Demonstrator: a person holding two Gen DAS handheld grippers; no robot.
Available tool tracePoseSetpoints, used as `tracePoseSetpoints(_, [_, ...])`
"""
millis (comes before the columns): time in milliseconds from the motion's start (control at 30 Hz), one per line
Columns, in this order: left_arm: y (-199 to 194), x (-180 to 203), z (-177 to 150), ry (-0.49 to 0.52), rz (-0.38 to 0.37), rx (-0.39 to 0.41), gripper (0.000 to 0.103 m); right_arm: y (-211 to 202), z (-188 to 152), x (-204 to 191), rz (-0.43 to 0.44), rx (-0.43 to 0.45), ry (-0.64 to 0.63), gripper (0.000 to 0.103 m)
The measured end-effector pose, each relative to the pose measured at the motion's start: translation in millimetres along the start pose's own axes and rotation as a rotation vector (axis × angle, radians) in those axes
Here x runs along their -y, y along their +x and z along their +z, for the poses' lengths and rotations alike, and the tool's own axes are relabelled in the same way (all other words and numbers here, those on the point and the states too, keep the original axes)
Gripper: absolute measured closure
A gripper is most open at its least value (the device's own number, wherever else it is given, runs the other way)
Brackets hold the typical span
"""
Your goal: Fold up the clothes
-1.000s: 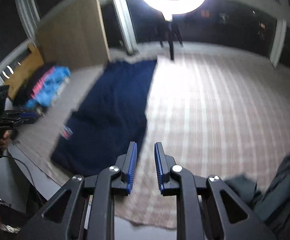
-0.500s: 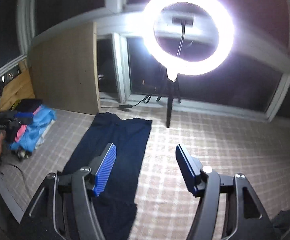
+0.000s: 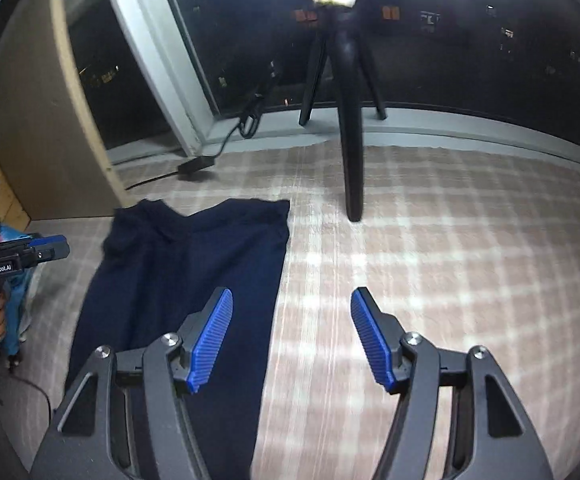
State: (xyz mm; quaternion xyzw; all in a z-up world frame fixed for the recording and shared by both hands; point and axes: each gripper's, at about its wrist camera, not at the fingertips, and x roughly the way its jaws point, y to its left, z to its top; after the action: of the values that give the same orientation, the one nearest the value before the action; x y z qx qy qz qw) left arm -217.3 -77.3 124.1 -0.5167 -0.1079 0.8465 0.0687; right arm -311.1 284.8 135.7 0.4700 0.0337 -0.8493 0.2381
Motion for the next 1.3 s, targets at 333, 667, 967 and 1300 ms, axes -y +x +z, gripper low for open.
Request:
tracePoseSetpoints(333, [52.5, -2.3, 16.1, 0.008, 0.011, -0.048, 0.058, 64.6, 36.5, -4.3, 0.049, -0.058, -0.083, 0.047])
tracePoseSetpoints(667, [64.3, 8.9, 24.6, 0.069, 0.064, -0.043, 0.058, 91.6, 43.3, -11.2, 0.037, -0.094, -0.139, 0.050])
tracePoseSetpoints(967, [69.8, 11.7, 28.3, 0.093, 0.077, -0.027, 0.059, 97.1, 45.0, -14.9, 0.022, -0.074, -0.183, 0.050])
tracePoseSetpoints(1300, [69.4, 8.2, 30.4, 0.067, 0.043, -0.008, 0.081, 100.4, 46.6, -18.3, 0.113, -0.046, -0.184, 0.081])
